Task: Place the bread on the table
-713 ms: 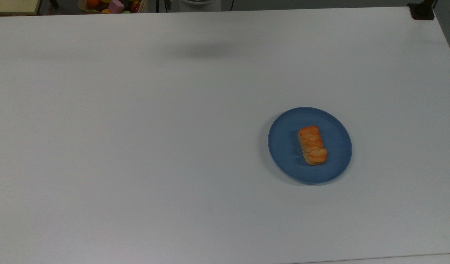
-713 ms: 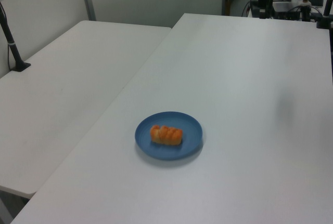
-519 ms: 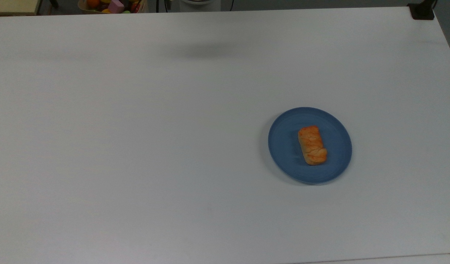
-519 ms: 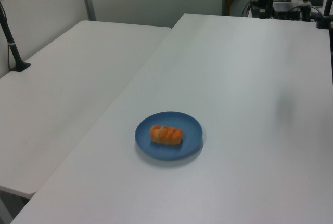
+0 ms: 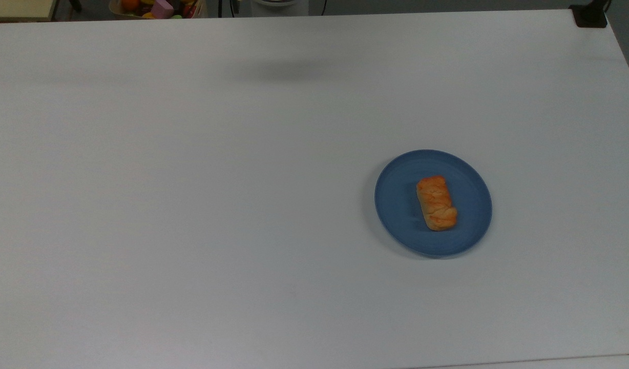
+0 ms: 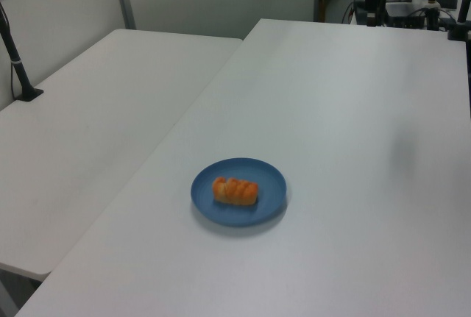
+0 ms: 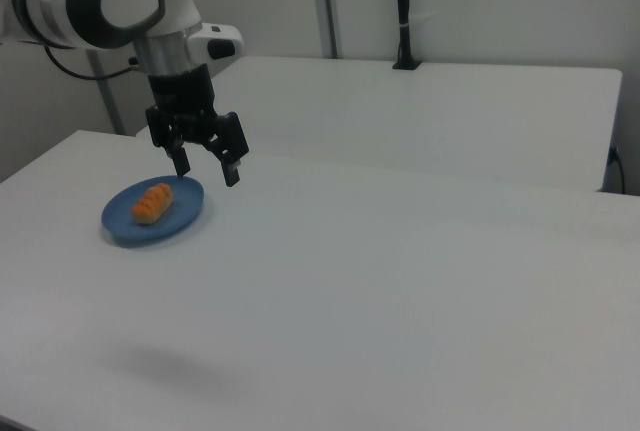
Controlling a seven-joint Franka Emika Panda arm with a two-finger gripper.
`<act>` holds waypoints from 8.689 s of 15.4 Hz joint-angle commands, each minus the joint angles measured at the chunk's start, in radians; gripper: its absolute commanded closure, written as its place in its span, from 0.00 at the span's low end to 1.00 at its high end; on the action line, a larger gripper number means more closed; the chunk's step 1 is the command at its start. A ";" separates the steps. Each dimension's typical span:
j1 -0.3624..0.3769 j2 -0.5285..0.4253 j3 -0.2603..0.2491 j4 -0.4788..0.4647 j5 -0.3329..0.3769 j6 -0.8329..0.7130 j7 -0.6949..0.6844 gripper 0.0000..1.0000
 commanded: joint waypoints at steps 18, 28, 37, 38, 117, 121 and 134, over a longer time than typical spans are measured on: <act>0.407 0.426 0.015 0.267 0.004 0.318 0.398 0.00; 0.506 0.639 0.013 0.308 -0.041 0.719 0.471 0.00; 0.542 0.763 0.013 0.312 -0.291 0.886 0.744 0.00; 0.540 0.766 0.013 0.308 -0.309 0.904 0.772 0.00; 0.060 -0.044 0.136 -0.810 -0.009 0.759 0.146 0.00; 0.054 -0.054 0.136 -0.779 -0.016 0.699 0.146 0.00; 0.035 -0.037 0.130 -0.206 -0.015 0.170 0.132 0.00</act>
